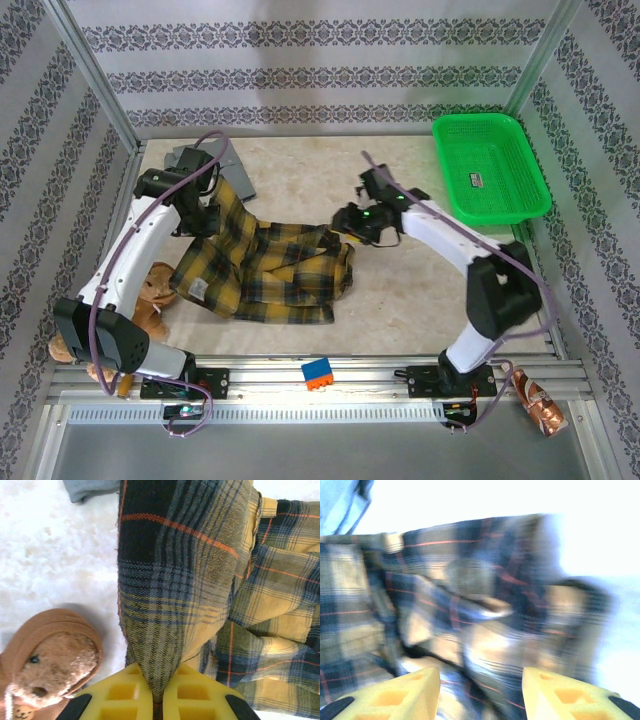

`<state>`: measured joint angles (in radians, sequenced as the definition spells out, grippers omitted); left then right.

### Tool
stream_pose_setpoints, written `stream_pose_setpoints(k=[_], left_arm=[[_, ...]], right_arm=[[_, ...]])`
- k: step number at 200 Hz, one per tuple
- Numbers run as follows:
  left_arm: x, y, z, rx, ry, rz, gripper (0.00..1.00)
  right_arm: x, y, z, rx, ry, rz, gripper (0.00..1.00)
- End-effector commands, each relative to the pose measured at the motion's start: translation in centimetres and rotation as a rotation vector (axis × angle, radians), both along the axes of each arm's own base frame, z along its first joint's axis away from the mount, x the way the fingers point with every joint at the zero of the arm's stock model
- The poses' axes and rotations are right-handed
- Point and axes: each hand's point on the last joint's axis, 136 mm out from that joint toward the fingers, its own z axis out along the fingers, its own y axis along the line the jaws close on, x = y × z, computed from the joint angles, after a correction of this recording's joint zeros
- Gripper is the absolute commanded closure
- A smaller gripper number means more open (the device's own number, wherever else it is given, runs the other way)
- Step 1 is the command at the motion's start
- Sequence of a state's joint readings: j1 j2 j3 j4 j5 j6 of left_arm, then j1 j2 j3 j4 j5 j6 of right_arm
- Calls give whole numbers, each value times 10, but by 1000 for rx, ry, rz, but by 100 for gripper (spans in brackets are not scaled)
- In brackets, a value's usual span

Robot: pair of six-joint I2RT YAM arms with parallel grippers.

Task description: Fold and stack the long sleeve shirts

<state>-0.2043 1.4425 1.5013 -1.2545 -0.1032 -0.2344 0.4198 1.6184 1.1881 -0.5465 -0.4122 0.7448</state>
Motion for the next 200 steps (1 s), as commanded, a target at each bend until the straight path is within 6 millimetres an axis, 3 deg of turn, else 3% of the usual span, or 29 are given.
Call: stream_pose_setpoints(k=[1,30,108,200], left_arm=[[-7,9,7,115,39,-36,97],[-2,-29,0,122,34,-87,97],[0,-152,-47,-6,59,-164,96],[0,-220,-93,-159,131,-180,94]], right_arm=[[-33,-39,-26,-58,76,28,52],[-49,-64,-39,-62,95,-5,51],[-69,-65,-67,-45,153,6,51],[-80,-46,-111,-48,227,22,52]])
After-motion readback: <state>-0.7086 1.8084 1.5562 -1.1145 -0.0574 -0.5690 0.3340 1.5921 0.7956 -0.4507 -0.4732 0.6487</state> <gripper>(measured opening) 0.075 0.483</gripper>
